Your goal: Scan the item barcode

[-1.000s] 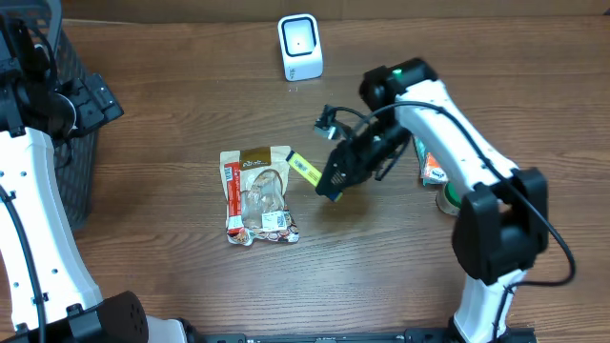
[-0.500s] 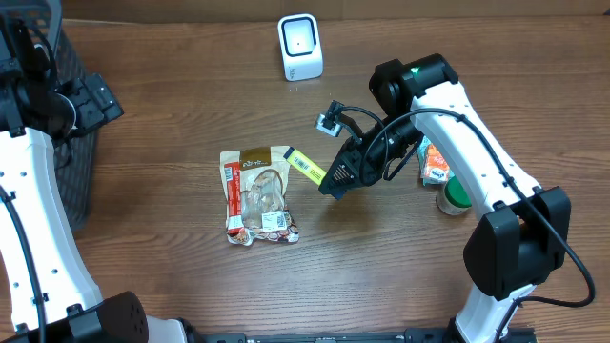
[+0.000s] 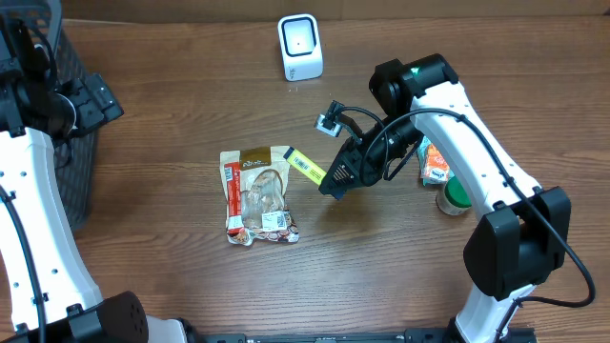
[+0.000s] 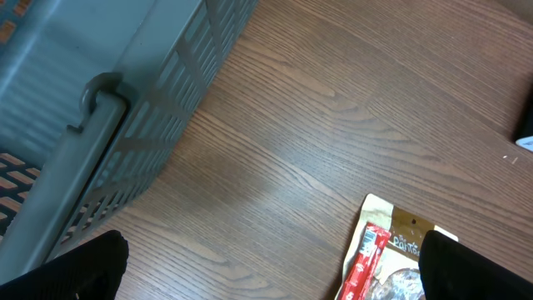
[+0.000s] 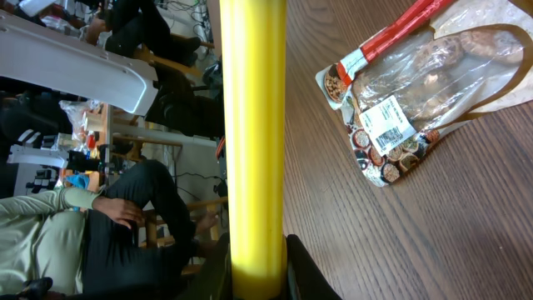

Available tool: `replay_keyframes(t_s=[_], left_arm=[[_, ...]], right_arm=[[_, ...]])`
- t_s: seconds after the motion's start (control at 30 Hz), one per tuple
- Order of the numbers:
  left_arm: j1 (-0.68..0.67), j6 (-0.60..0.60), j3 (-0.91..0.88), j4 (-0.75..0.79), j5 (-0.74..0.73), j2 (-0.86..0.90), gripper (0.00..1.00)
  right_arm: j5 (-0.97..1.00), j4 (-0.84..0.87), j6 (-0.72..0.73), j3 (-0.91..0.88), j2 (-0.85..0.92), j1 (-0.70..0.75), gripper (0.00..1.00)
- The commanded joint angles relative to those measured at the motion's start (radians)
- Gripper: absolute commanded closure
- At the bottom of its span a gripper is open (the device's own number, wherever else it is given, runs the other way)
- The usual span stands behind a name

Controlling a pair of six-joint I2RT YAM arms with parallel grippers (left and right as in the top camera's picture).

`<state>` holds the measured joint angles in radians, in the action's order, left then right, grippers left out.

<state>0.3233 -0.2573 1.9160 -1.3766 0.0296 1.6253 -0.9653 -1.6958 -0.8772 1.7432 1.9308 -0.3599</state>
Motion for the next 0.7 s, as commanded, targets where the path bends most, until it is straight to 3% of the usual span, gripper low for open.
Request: replay_keyframes(t_s=[0.0, 0.67], left_arm=[[0.002, 0.007, 0.017, 0.000, -0.003, -0.004, 0.00], [0.002, 0.007, 0.017, 0.000, -0.003, -0.004, 0.00]], right_arm=[[-0.020, 0.001, -0.018, 0.018, -0.026, 0.001, 0.96], [0.061, 0.001, -0.018, -0.066, -0.026, -0.057, 0.96]])
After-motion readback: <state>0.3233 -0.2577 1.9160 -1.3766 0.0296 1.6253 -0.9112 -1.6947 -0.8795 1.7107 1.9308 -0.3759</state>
